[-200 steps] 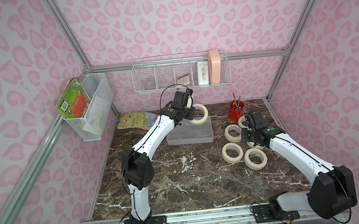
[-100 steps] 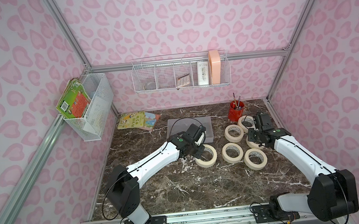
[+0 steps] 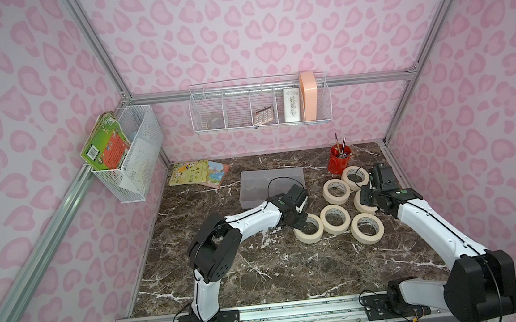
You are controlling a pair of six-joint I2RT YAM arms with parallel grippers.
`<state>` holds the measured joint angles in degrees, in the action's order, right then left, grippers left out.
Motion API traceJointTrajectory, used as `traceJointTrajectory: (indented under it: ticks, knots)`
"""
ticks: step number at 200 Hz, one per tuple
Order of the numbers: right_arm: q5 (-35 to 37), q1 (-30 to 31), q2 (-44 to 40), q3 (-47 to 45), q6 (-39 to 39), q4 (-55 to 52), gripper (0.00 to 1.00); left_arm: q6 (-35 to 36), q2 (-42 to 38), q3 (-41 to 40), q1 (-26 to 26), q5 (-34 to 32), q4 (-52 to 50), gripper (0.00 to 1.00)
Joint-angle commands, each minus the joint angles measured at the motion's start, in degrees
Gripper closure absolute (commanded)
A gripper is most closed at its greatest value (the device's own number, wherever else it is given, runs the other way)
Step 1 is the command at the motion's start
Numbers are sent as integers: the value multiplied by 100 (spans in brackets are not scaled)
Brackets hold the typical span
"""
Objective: Take out the art tape in the storage box
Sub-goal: Place the art tape at the center of the board.
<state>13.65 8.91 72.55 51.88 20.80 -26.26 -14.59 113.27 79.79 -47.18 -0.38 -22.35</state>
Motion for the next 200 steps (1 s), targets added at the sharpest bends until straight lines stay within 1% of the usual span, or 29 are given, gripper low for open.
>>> traceJointTrajectory:
  ticks: [1, 27, 44, 58, 64, 72, 76, 79, 82, 88, 96, 107, 127, 139, 149, 173, 187, 200]
  knots:
    - [-45, -16, -20, -77, -108, 224, 45, 55, 84, 111, -1, -129, 199, 92]
    - [-38, -12, -74, -310, -165, 523, 35, 88, -4, 20, -1, -184, 237, 66]
    - [-136, -7, -122, -439, -205, 710, 29, 164, -136, -6, -2, -270, 200, 57]
    - [-195, -12, -166, -482, -241, 824, 21, 279, -254, 40, -1, -392, 59, 43]
    - [-202, -12, -182, -484, -259, 877, 18, 327, -322, 68, 0, -460, 2, 35]
    - [-196, -13, -222, -490, -292, 968, 10, 402, -447, 105, 0, -597, -89, 26]
    - [-196, -14, -244, -508, -315, 1030, 6, 368, -510, 139, 2, -772, -174, 21]
    - [-196, -12, -268, -524, -329, 1095, 5, 254, -561, 185, 5, -918, -278, 15]
    - [-196, -12, -297, -544, -341, 1149, 1, 260, -614, 220, 8, -1014, -346, 12]
    - [-183, -12, -352, -590, -377, 1276, 0, 339, -735, 274, 20, -1194, -465, 2]
    - [-138, -13, -439, -697, -420, 1506, 0, 476, -932, 313, 53, -1401, -582, 2]
    - [-78, -12, -589, -976, -535, 1949, 0, 647, -1257, 297, 153, -1451, -669, 2]
    - [118, -7, -852, -1559, -681, 2752, 0, 737, -2020, 32, 554, -1691, -696, 2]
    - [320, -3, -1007, -1880, -717, 3101, 0, 813, -2595, -439, 851, -1960, -365, 2]
    - [486, -4, -1191, -2185, -763, 3518, 0, 869, -3110, -1020, 1144, -2158, 101, 2]
    - [847, -7, -1665, -3134, -997, 5048, 0, 1195, -4198, -2301, 1801, -2622, 1183, 2]
    - [958, -4, -1867, -3815, -1214, 6192, 0, 1433, -4532, -2823, 2130, -2839, 1595, 2]
    - [1019, -12, -1907, -4292, -1359, 7030, 0, 1670, -4659, -3294, 2378, -2950, 2079, 2]
